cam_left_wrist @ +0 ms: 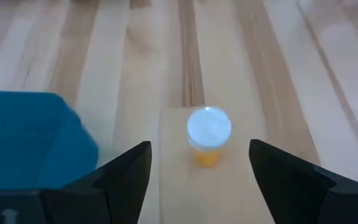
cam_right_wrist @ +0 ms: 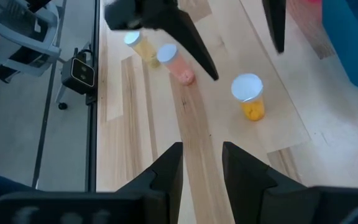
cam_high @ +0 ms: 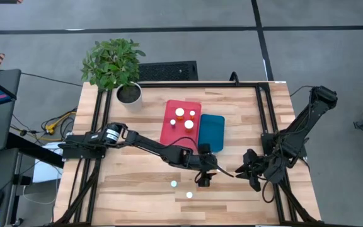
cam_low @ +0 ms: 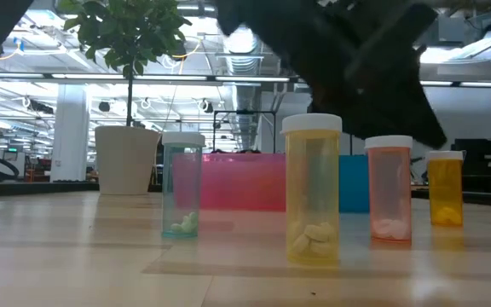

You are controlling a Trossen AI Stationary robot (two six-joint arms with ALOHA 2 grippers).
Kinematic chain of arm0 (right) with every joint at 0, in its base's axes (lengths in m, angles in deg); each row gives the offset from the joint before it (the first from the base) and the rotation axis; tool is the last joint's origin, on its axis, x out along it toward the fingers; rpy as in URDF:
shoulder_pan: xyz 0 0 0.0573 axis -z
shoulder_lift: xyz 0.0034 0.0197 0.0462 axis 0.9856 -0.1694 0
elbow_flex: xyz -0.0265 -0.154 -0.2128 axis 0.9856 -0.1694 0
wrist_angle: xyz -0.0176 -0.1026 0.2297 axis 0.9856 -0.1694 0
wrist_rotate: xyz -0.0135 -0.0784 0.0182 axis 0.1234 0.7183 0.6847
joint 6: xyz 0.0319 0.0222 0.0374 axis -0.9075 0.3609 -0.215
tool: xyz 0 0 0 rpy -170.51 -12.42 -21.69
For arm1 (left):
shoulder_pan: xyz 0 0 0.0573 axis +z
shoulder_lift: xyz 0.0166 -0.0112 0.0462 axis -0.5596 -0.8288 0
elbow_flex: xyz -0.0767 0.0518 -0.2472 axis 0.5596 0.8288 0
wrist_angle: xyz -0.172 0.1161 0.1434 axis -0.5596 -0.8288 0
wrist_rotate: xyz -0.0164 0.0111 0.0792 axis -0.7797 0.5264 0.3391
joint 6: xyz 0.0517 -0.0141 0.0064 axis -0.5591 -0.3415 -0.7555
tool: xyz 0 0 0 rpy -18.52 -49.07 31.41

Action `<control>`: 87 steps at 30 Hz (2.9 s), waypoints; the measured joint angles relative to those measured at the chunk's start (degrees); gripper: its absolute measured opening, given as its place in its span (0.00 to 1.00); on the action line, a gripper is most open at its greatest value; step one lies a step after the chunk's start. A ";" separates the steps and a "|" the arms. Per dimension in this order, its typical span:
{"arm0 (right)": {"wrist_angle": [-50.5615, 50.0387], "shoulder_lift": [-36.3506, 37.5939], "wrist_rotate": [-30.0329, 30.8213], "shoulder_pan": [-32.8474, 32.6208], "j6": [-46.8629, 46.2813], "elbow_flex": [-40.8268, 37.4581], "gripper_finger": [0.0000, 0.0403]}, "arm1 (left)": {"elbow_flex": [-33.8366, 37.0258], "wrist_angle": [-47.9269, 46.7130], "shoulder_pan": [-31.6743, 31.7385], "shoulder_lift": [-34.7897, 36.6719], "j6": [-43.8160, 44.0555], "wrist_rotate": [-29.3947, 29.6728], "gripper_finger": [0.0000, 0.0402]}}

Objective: Pick and place medicine bottles into bin by pill shape (circle, oval)
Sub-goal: Put the small orange pill bottle into the blue bin

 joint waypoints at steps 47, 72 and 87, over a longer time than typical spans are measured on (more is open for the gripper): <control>-2.49 -0.02 0.02 3.79 0.13 0.00 0.30 | -15.66 -19.15 1.48 0.02 -8.10 -5.58 0.65; -3.65 -0.02 -0.22 3.45 -0.29 -0.02 0.30 | -18.11 -12.19 1.11 -8.20 -8.75 -5.65 0.65; -4.07 -0.02 -0.22 3.45 0.15 -0.02 0.30 | -18.21 -15.41 1.07 -9.44 -10.02 -5.04 0.65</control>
